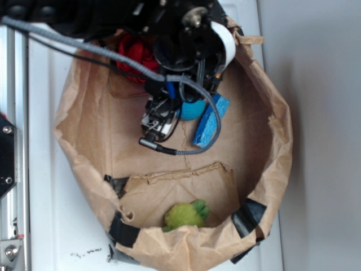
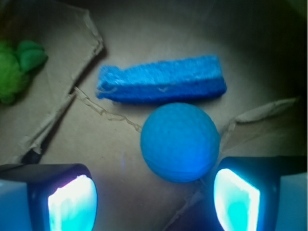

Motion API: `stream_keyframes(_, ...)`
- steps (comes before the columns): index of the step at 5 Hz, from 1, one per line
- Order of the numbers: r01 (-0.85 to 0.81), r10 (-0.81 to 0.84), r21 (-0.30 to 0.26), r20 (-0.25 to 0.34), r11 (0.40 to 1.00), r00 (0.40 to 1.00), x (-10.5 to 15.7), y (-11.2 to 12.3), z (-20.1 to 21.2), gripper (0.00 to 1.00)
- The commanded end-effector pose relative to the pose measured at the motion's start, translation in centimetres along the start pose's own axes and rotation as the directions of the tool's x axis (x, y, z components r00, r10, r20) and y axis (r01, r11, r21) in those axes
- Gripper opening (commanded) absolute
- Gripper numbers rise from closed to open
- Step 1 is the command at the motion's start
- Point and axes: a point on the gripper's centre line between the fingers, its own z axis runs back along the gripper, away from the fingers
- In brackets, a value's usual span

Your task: Grab the red paper.

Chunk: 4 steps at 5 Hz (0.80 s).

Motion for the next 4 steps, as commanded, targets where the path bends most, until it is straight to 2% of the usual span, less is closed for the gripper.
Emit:
stream_keyframes(1,0.015,-0.015,0.011,0.019,1.0,1.0,0.1,2.7,3.1,1.0)
stream_keyframes(2,0.043,-0.043,0.039,-0.006,0.998,0.999,-0.6,3.7,2.9,1.0)
stream_keyframes(3,0.065,-0.065,0.023,-0.02,0.998,0.998,-1.1,3.9,3.9,1.0)
stream_keyframes(4,0.082,-0.081,0.039,-0.039,0.996,0.996,-1.8,4.3,4.4,1.0)
